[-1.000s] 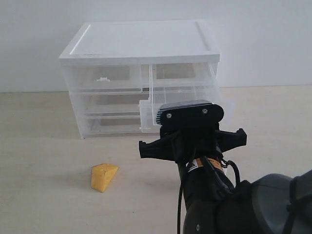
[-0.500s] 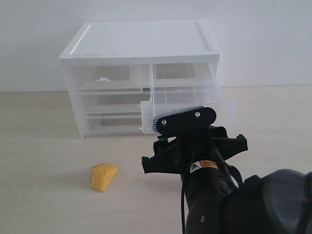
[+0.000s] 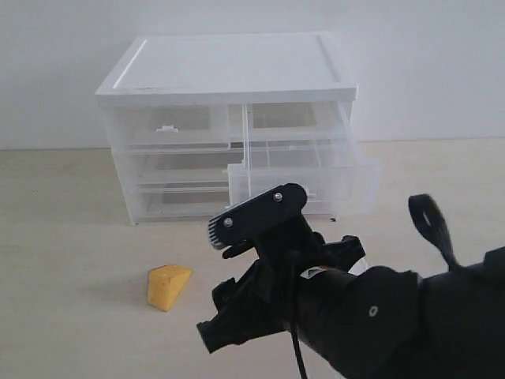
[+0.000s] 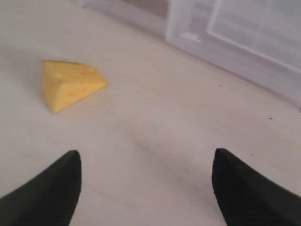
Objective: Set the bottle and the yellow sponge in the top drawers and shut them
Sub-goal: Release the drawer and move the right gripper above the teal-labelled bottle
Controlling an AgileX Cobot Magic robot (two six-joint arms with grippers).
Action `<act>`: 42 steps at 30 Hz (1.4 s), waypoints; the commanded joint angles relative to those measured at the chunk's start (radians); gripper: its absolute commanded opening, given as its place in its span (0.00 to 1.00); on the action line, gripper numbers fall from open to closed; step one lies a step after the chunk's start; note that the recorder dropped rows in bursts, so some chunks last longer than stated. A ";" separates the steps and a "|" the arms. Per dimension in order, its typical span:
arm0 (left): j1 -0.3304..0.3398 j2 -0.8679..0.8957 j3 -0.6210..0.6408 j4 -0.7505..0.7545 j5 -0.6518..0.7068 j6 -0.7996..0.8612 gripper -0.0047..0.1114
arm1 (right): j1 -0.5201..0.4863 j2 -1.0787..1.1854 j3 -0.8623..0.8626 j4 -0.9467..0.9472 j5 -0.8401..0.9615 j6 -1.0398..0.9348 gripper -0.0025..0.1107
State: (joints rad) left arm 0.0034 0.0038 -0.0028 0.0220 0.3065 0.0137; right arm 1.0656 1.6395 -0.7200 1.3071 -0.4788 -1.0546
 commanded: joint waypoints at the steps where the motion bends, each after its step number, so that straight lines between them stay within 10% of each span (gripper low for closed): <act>1: 0.004 -0.004 0.003 -0.004 0.000 0.003 0.08 | 0.002 -0.076 0.002 0.053 0.139 -0.193 0.53; 7: 0.004 -0.004 0.003 -0.004 0.000 0.003 0.08 | 0.002 -0.186 0.002 0.147 0.275 -0.474 0.02; 19: 0.004 -0.004 0.003 -0.004 0.000 0.003 0.08 | -0.004 -0.280 0.000 0.042 0.685 -0.615 0.03; 32: 0.004 -0.004 0.003 -0.004 0.000 0.003 0.08 | -0.354 -0.280 -0.121 -0.922 1.488 0.261 0.03; 42: 0.004 -0.004 0.003 -0.004 0.000 0.003 0.08 | -0.569 -0.280 -0.143 -1.062 1.420 0.506 0.03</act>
State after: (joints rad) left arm 0.0034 0.0038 -0.0028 0.0220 0.3065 0.0137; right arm 0.5335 1.3639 -0.8551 0.2616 1.0018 -0.6309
